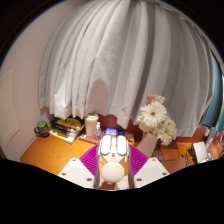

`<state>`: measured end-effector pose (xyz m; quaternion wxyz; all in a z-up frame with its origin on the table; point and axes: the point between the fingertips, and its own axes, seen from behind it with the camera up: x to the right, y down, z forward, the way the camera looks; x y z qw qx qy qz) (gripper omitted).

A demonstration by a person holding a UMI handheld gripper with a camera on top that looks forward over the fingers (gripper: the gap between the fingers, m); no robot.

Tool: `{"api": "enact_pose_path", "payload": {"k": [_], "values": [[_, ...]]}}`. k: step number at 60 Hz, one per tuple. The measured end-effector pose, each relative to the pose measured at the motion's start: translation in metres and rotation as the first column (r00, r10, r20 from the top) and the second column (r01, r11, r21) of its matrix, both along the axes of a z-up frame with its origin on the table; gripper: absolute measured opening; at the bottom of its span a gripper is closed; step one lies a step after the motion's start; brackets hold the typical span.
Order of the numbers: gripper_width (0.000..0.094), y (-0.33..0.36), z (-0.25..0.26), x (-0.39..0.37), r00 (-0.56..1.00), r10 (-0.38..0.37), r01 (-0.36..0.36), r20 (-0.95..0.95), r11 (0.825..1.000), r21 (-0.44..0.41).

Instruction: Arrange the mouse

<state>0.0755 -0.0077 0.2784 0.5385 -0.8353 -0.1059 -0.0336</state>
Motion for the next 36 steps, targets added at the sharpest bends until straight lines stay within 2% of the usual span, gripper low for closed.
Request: {"api": "enact_pose_path", "payload": {"k": [2,8,14,18,28,36], "values": [[0.0393,0.001,0.001,0.031,1.000,-0.027,0.027,0.007,0.999,0.020],[0.0392,0.011,-0.023,0.110,0.996,-0.092,0.092,-0.014,0.996,-0.024],[0.0391,0.012,-0.086,0.165,0.989,-0.144,0.141,-0.014,0.983,-0.119],[0.0391,0.011,-0.131,0.186,0.984,-0.175,0.167,-0.023,0.968,-0.187],[0.0391,-0.002,-0.229,0.194,0.983,-0.180,0.156,-0.043,0.928,-0.338],[0.0394,-0.007,-0.274,0.188,0.985,-0.161,0.122,-0.068,0.913,-0.390]]}}
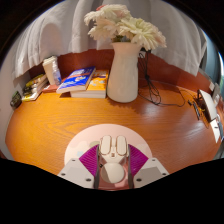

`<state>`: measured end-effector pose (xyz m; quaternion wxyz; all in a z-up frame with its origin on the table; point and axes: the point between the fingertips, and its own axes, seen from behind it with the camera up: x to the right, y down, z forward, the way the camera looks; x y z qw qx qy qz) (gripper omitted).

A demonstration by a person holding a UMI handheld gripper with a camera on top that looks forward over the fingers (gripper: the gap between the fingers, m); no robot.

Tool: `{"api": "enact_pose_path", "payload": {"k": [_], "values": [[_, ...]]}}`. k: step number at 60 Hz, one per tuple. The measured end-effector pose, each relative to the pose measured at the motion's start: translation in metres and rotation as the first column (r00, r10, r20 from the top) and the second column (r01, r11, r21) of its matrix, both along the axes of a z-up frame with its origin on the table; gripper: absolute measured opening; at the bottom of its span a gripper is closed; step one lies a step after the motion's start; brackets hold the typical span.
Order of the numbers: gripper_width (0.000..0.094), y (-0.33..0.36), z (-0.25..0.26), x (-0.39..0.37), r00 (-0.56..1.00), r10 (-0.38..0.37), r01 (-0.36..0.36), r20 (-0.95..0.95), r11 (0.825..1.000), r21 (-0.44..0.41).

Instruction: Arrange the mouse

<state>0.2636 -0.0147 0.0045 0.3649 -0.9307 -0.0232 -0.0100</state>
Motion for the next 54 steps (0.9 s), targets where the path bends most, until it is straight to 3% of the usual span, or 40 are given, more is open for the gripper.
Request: {"api": "enact_pose_path", "payload": {"k": [4,6,17,19,24,39,54], "values": [[0.0424,-0.004,-0.015,-0.001,1.000,0.024,-0.023,0.017,0.999,-0.036],[0.0424,0.001,-0.013,0.000,1.000,0.021,-0.021,0.012,1.000,0.004],[0.0543,-0.001,-0.016,0.001,1.000,-0.005,0.004,-0.026,1.000,-0.009],[0.0604,-0.001,-0.016,0.004,1.000,-0.017,0.017,-0.018,1.000,-0.017],[0.0877,-0.006,-0.011,0.012,0.999,-0.028,0.029,0.026,0.999,-0.041],[0.0852,-0.028,0.059,-0.015,0.998,-0.059,0.059,0.028,0.998,0.017],[0.0855,-0.095,0.148,-0.121,0.999,-0.034,0.034,0.003,0.993,0.117]]}}
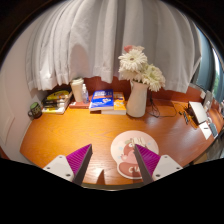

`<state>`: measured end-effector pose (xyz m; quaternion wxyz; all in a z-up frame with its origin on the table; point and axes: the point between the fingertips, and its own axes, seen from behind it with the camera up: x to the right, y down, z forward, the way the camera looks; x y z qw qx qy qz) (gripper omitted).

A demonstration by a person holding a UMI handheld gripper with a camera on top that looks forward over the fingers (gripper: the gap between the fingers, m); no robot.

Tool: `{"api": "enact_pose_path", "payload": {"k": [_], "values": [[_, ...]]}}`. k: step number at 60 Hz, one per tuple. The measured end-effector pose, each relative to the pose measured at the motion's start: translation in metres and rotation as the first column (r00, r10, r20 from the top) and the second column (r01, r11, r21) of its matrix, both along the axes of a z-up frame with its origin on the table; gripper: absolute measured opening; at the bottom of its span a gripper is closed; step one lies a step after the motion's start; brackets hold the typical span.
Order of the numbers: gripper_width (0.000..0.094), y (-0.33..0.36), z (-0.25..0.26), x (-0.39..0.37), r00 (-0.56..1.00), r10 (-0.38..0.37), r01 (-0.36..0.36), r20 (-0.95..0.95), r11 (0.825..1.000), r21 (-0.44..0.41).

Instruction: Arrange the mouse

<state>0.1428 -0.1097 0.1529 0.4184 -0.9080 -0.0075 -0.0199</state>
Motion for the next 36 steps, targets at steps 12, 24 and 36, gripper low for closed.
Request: {"api": "enact_pose_path", "payload": {"k": [12,24,36], "values": [[0.0855,-0.057,0.039,-0.077,0.999,0.036,-0.035,-0.015,0.998,0.061],[0.0850,-0.103,0.049,-0.123,0.998,0.061,-0.060,-0.015,0.995,0.078],[0.0852,-0.131,0.051,-0.154,0.996,0.094,-0.093,-0.003,0.993,0.075]]}}
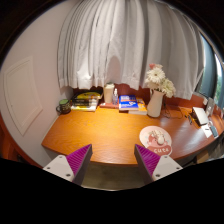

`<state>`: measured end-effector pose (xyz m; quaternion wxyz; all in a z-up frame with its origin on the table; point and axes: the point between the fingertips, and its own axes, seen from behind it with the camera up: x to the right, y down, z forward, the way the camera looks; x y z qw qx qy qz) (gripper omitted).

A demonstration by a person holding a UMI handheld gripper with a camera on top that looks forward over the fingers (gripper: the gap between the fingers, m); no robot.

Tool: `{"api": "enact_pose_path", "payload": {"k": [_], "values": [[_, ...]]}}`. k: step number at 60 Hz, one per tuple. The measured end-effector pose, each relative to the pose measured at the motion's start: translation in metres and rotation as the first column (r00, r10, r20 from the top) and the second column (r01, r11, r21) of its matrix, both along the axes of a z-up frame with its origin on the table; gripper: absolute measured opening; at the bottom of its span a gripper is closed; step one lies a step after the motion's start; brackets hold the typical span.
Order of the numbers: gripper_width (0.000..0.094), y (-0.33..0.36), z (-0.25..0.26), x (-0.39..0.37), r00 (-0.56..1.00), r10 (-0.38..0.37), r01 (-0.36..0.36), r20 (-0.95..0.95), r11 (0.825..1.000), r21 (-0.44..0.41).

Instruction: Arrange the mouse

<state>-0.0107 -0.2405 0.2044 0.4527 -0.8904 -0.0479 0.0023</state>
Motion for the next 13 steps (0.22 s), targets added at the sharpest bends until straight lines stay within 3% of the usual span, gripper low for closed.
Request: {"api": "enact_pose_path", "payload": {"k": [13], "values": [[0.0848,-0.008,0.009,-0.023,1.000,0.024,-0.024,-0.008,1.000,0.019]]}}
